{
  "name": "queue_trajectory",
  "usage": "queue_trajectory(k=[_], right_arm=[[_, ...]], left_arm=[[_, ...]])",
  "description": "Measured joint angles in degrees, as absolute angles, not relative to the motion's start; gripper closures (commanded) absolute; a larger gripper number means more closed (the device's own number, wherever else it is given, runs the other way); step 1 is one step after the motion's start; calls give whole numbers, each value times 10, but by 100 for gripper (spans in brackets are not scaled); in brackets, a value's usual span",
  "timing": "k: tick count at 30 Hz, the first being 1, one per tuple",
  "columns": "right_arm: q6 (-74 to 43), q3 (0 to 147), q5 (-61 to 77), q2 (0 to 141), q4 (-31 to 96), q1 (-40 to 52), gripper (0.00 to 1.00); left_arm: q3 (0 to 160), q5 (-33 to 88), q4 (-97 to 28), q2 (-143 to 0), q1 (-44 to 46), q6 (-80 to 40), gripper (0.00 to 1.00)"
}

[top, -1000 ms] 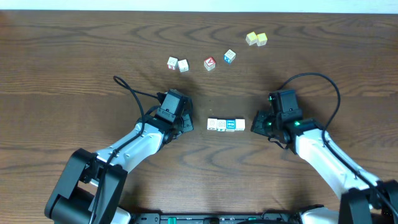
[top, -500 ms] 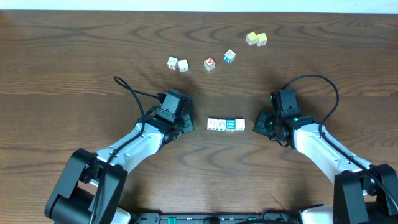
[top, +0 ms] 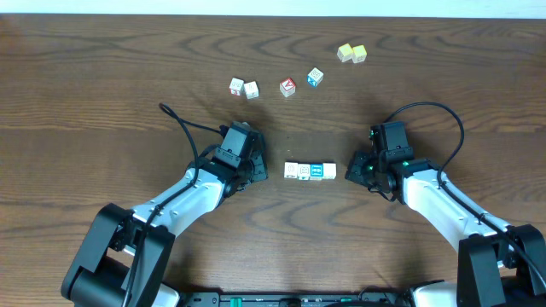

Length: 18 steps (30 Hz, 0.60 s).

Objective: Lift 4 blocks

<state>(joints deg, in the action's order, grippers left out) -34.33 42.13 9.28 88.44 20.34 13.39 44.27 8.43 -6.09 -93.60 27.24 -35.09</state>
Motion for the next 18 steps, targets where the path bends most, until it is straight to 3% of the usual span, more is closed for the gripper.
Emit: queue_trajectory(k=[18], right_arm=[[-339, 421, 107, 884, 190, 137, 99]], left_arm=[[442, 141, -8, -942, 272, -313, 93]])
